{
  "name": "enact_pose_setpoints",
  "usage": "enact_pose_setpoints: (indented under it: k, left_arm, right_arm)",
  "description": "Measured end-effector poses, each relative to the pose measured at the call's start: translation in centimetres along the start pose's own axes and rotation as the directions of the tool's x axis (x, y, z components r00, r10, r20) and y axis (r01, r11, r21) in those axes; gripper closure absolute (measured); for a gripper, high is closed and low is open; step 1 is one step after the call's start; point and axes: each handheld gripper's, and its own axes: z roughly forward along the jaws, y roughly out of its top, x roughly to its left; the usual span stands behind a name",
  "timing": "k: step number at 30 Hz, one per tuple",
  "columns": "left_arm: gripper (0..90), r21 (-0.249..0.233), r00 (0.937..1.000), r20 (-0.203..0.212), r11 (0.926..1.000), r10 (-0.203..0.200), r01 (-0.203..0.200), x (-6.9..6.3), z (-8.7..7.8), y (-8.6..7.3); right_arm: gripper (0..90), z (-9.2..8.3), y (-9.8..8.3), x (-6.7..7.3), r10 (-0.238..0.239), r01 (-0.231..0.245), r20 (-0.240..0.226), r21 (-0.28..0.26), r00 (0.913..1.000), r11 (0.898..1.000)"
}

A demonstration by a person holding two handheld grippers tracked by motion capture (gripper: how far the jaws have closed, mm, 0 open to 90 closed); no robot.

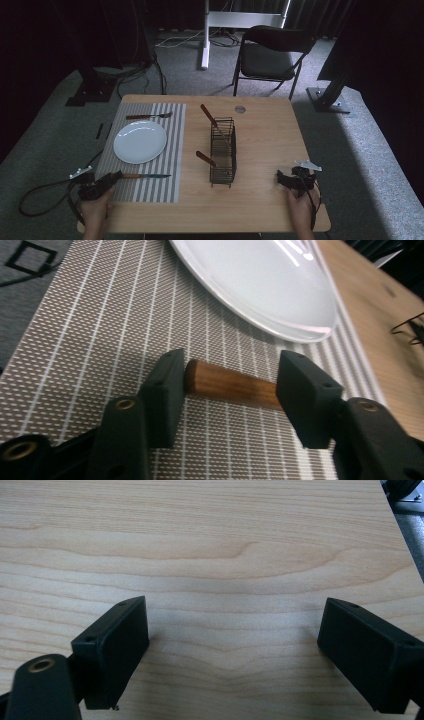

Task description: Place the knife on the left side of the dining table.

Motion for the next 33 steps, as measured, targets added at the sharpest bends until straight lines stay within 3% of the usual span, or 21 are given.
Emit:
enact_pose_setpoints:
  k: [2,8,16,19,20,24,29,33]
  left_arm:
    - [45.4,0.003,0.9993,-0.025,0.9996,0.027,-0.027,-0.1,0.2,0.0]
    - [45.3,0.006,0.9972,-0.054,0.9986,0.052,-0.052,-0.1,0.2,0.1]
    - [45.3,0.016,0.9864,-0.086,0.9902,0.14,-0.139,-1.2,-0.2,-0.4]
    - [43.2,0.028,0.977,-0.09,0.9811,0.193,-0.191,-2.0,-0.5,-0.7]
    - [43.2,0.036,0.9686,-0.098,0.9735,0.228,-0.226,-2.5,-0.5,-1.0]
    - [42.0,0.042,0.9596,-0.085,0.9631,0.269,-0.266,-3.2,-0.6,-1.4]
    - [39.8,0.052,0.9438,-0.07,0.946,0.323,-0.32,-4.0,-0.9,-2.2]
    - [36.1,0.042,0.943,-0.065,0.9451,0.326,-0.324,-4.2,-1.3,-2.8]
  right_arm:
    - [12.1,0.0,0.0,0.0,0.0,0.0,0.0,0.0,1.0,1.0]
    - [12.2,0.0,0.0,0.0,0.0,0.0,0.0,0.0,1.0,1.0]
    - [12.2,0.0,0.0,0.0,0.0,0.0,0.0,0.0,1.0,1.0]
    - [12.1,0.0,0.0,0.0,0.0,0.0,0.0,0.0,1.0,1.0]
    - [12.1,0.0,0.0,0.0,0.0,0.0,0.0,0.0,1.0,1.0]
    - [12.1,0.0,0.0,0.0,0.0,0.0,0.0,0.0,1.0,1.0]
    - [12.1,0.0,0.0,0.0,0.0,0.0,0.0,0.0,1.0,1.0]
    - [12.1,0.0,0.0,0.0,0.0,0.0,0.0,0.0,1.0,1.0]
